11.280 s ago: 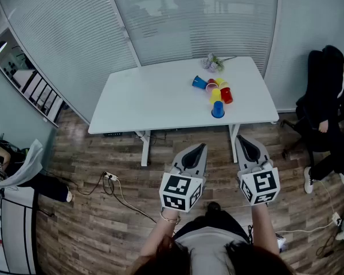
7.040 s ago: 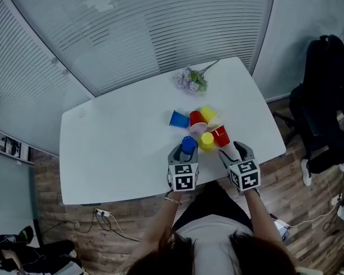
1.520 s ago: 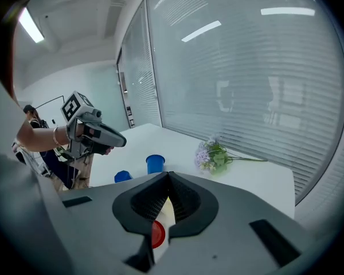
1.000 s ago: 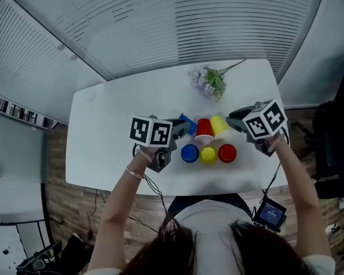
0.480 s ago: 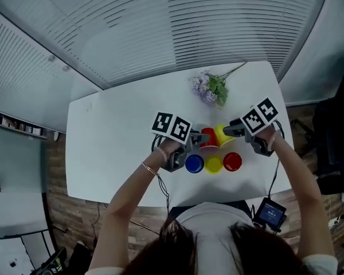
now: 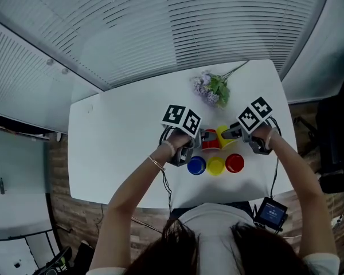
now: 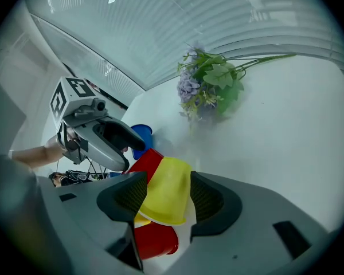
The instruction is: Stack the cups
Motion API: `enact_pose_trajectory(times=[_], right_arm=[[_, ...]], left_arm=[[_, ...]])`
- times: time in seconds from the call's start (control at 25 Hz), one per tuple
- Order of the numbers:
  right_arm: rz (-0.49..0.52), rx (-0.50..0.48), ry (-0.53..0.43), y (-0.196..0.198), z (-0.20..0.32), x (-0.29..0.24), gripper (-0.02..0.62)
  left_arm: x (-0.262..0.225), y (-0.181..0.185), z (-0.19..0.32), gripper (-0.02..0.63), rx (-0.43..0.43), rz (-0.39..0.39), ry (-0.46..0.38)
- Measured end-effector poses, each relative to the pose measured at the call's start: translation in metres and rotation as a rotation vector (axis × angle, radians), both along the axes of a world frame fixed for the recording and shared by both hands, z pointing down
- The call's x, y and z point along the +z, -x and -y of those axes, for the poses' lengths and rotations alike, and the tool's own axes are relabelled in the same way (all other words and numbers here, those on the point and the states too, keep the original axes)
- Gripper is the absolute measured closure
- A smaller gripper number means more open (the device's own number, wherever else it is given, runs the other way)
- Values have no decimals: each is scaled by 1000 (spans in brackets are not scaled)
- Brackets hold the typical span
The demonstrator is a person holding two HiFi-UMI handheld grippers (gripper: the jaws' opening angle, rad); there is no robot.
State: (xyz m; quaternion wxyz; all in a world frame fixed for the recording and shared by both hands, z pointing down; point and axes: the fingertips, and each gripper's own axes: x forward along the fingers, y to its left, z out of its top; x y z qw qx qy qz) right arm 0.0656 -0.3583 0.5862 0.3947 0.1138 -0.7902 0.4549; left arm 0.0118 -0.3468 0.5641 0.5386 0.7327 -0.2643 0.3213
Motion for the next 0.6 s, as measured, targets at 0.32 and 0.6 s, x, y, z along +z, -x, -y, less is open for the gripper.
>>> enact_pose_trajectory(times=[0.32, 0.6], right_arm=[[11, -6, 32, 5, -4, 1, 331], [48, 45, 158, 6, -10, 8, 312]], left_arm=[[18, -5, -12, 313, 80, 110, 16], [28, -7, -11, 319, 126, 177, 34]])
